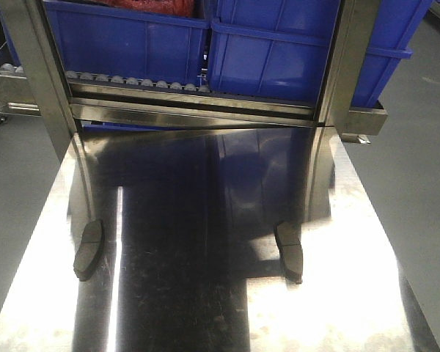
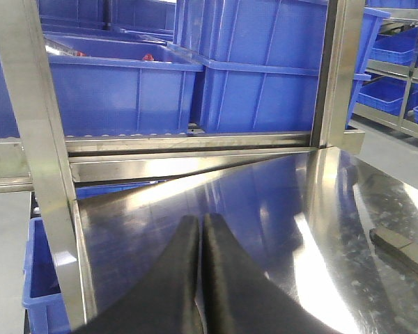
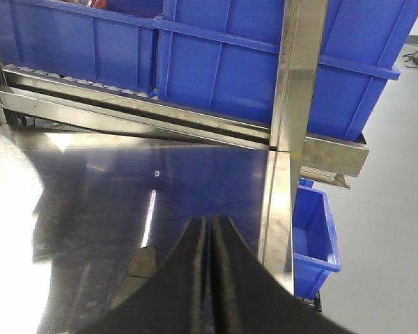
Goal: Move and align brake pads A on conveyor
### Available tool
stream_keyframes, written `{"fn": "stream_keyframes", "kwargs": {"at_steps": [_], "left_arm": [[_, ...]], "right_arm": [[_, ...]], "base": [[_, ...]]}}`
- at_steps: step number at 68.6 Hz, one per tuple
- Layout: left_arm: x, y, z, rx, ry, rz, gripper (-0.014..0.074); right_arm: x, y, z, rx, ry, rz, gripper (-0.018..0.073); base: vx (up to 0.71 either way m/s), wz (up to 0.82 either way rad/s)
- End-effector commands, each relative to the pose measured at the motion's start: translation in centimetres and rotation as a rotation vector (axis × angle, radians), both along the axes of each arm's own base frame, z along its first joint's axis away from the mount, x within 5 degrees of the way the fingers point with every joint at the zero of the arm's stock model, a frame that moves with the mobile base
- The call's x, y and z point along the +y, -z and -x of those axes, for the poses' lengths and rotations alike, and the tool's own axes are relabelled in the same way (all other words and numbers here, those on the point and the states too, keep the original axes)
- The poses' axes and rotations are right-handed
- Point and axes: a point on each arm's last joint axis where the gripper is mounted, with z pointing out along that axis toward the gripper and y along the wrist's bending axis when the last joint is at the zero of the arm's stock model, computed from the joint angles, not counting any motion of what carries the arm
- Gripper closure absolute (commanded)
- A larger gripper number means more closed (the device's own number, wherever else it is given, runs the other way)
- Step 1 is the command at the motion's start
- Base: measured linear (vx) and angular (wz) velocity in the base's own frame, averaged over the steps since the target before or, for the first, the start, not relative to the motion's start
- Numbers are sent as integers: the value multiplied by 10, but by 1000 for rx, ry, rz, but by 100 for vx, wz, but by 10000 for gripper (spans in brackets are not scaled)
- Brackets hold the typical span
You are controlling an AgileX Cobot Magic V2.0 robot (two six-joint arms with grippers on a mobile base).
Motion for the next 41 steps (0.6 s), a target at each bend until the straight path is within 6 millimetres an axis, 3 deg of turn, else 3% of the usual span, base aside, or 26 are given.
{"fn": "stream_keyframes", "kwargs": {"at_steps": [1,41], "left_arm": [[-1,-14,0,-80,15,25,601],[-1,-14,0,-80,15,25,601]], "right_arm": [[1,-14,-1,-89,-8,-3,568],[1,-14,-1,-89,-8,-3,568]], "base": [[0,0],[0,0]]}}
